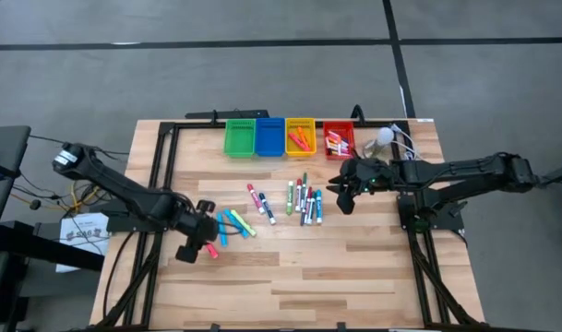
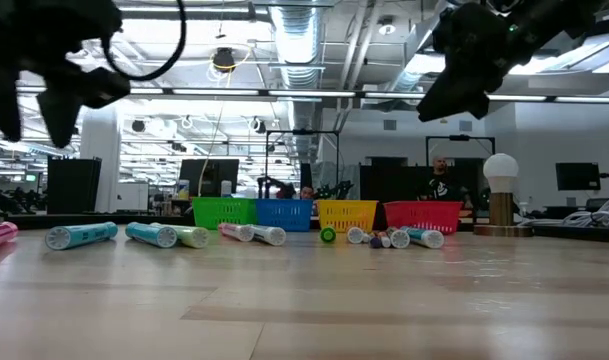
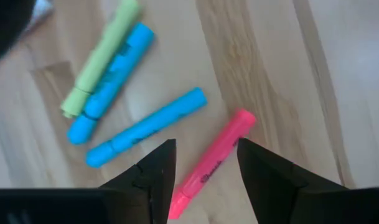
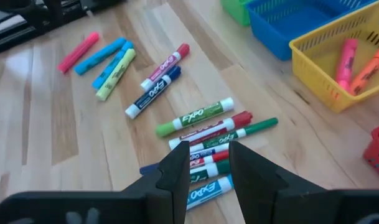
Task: Pick & Place Markers
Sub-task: Put the pink highlighter into the yellow basket
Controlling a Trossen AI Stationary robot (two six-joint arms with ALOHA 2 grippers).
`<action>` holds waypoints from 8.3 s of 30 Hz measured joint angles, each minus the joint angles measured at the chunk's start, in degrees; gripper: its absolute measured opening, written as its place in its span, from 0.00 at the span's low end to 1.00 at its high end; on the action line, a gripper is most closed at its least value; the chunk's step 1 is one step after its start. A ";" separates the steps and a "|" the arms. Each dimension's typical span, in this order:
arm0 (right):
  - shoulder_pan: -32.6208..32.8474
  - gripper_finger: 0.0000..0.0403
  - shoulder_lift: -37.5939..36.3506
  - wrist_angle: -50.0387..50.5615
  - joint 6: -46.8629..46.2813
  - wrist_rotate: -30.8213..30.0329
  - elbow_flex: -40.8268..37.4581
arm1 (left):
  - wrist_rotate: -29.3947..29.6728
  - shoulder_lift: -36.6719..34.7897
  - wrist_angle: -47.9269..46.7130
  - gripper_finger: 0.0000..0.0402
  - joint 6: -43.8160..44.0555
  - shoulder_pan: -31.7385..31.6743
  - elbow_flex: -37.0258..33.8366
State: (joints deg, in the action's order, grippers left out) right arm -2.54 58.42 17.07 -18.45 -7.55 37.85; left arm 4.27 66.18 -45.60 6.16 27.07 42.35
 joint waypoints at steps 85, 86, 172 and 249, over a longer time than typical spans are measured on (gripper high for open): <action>-0.21 0.25 -0.03 -12.97 4.20 -7.54 0.00 | 4.63 1.26 76.75 0.17 -1.54 -42.49 -2.58; -0.15 0.25 -0.03 -13.35 3.47 -7.51 0.00 | 2.63 2.42 79.11 0.17 0.52 -43.46 -2.37; -2.11 0.48 8.66 -17.04 9.93 10.31 22.47 | -22.54 22.29 85.09 0.19 7.82 -36.32 17.92; -14.80 0.11 12.04 -21.10 11.58 0.00 22.53 | -22.53 9.52 55.04 0.51 -2.54 -51.65 17.88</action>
State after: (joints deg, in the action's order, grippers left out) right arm -17.33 70.46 -4.03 -6.87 -7.55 60.38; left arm -18.26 75.70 9.43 3.62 -24.58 60.23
